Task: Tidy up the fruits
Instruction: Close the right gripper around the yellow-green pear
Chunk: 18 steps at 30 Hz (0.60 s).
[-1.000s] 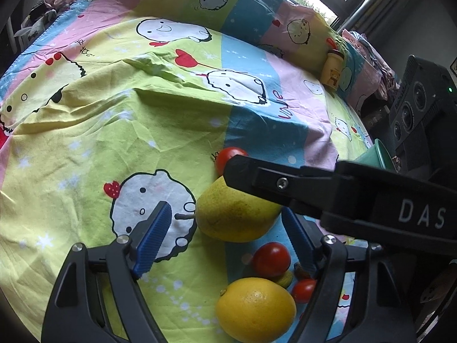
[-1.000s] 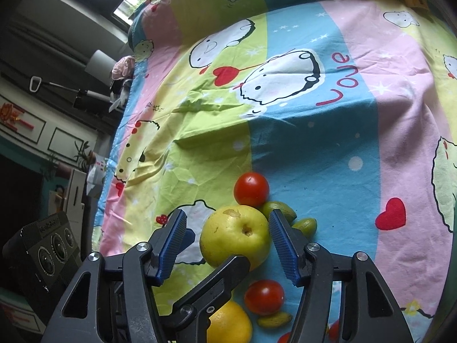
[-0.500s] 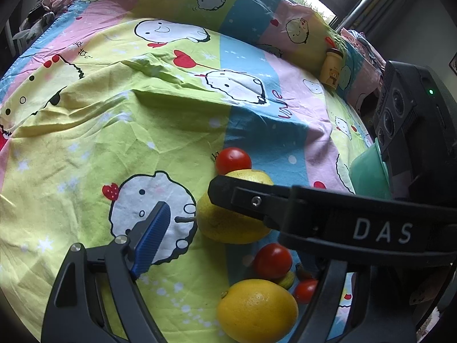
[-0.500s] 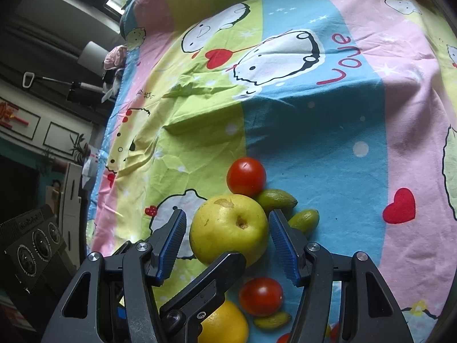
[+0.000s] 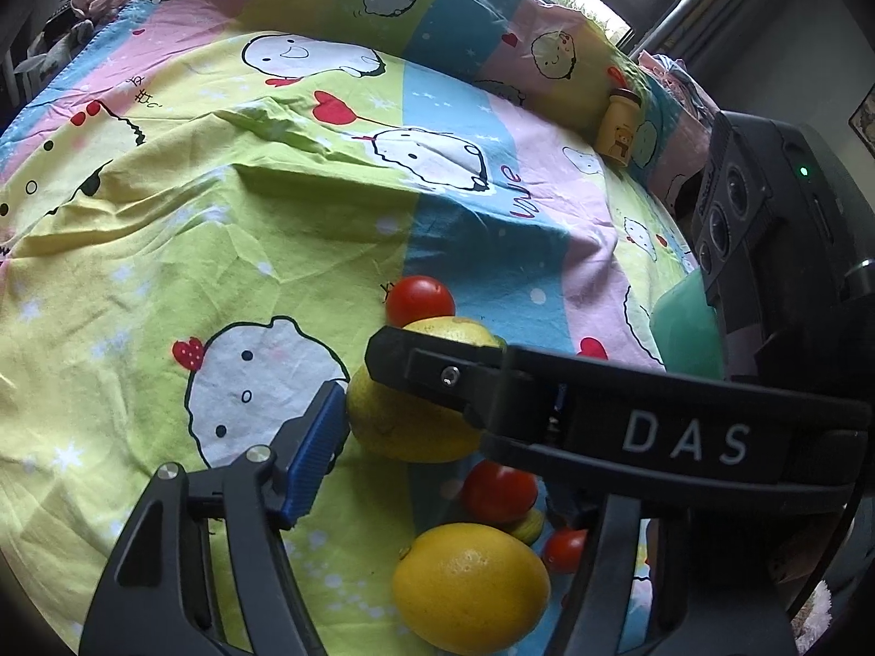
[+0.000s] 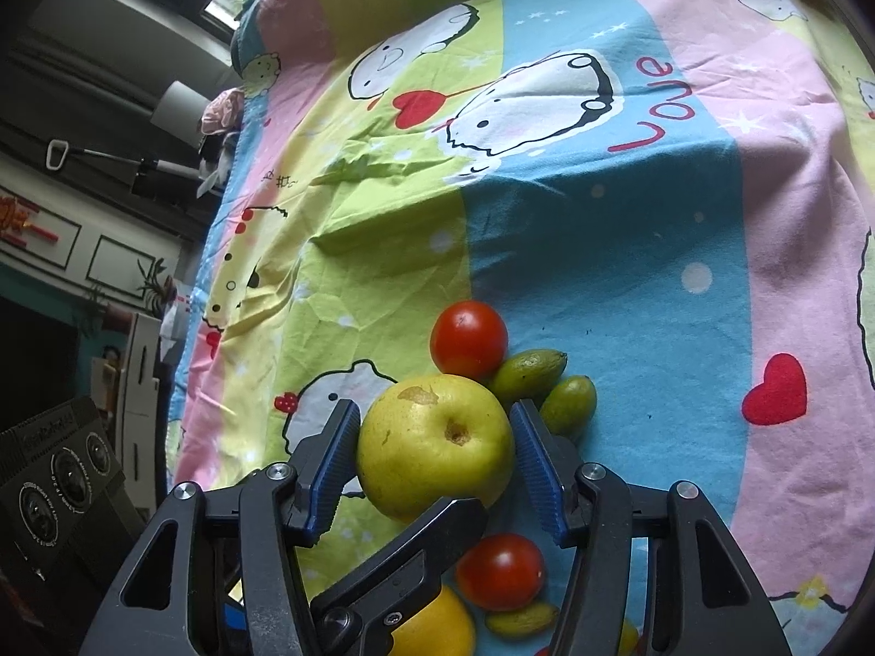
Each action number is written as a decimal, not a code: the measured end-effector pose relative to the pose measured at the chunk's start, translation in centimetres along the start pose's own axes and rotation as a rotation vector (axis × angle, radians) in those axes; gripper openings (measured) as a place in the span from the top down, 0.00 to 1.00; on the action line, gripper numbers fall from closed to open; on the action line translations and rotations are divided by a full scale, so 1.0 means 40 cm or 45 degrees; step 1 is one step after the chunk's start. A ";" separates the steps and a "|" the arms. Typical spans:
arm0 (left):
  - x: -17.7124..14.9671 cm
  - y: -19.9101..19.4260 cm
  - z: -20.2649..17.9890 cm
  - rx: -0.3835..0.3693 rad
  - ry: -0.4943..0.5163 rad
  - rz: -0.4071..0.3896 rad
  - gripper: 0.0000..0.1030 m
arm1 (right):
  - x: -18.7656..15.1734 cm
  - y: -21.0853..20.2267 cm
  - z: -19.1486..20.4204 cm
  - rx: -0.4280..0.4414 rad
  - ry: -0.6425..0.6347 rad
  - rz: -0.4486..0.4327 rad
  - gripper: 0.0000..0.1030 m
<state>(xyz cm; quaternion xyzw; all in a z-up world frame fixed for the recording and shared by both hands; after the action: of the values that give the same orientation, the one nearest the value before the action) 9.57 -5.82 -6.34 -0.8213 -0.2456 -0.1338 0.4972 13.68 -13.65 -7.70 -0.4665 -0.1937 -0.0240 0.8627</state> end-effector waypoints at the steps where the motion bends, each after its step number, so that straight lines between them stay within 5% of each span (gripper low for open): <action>1: -0.001 -0.004 -0.001 0.001 0.003 -0.007 0.37 | -0.001 -0.002 0.001 0.004 -0.002 -0.005 0.42; 18: -0.004 -0.076 -0.049 -0.011 0.085 -0.146 0.37 | -0.007 -0.081 0.038 0.030 -0.026 -0.148 0.42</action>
<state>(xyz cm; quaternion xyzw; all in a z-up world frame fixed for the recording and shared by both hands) 7.86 -6.43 -3.21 -0.8033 -0.2749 -0.1903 0.4929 12.23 -14.28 -4.49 -0.4446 -0.2293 -0.0671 0.8633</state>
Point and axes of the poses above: each gripper's, at about its wrist camera, not at the fingertips, and y roughly the way its jaws point, z to its left, x to its top, the point moved 5 cm from there along y, roughly the way its jaws point, and after that the axes turned 6 degrees about -y, right-handed, at the moved point
